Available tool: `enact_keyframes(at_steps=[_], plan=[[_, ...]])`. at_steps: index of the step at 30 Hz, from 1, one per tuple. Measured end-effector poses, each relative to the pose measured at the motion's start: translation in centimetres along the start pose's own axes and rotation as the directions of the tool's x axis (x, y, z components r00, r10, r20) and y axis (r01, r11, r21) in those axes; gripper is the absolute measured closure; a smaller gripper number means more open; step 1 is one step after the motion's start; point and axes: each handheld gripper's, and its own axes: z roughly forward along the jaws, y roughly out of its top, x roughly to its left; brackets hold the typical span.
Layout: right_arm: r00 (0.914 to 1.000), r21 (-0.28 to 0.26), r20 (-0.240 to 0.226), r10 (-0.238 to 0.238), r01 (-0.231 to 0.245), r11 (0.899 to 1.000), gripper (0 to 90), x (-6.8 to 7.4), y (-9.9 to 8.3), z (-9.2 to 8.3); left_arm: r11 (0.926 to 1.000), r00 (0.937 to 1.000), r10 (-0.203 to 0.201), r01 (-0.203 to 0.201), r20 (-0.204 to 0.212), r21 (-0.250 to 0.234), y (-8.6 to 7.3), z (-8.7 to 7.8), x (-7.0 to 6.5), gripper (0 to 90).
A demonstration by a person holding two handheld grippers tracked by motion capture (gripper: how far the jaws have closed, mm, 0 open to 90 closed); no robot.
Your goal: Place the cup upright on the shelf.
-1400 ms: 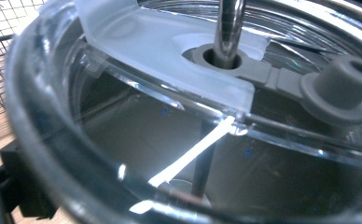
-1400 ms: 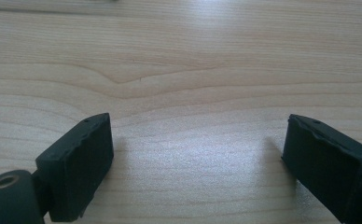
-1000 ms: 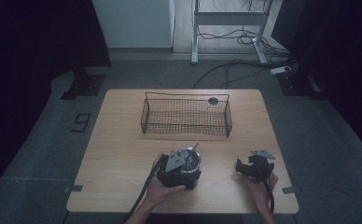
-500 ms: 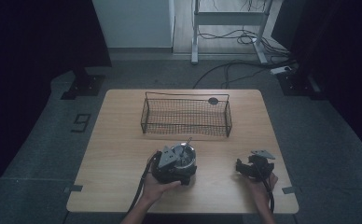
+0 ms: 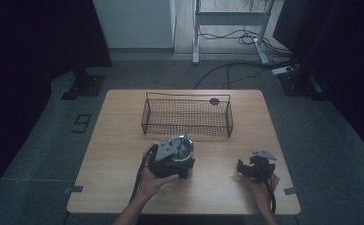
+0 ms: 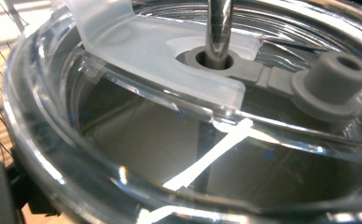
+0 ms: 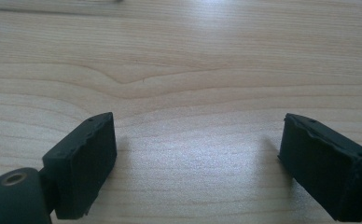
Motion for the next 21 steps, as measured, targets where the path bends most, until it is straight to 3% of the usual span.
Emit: enact_keyframes(at_steps=[3,9,21], plan=[[1.0,0.0,0.0,-0.001,0.001,1.0,10.9,0.0,0.0,0.0,0.9999,0.9999,-0.011,0.011,0.012,-0.009,0.4,-0.4,0.4,3.5],[1.0,0.0,-0.001,0.0,0.0,1.0,11.0,0.0,0.0,0.0,1.0,0.9999,-0.005,0.005,-0.015,-0.006,1.1,-0.6,1.1,3.5],[1.0,-0.003,-0.003,-0.003,0.003,1.0,11.9,0.0,0.0,0.0,0.9989,0.9982,-0.043,0.042,-0.042,-0.023,2.6,-0.7,2.9,3.6]])
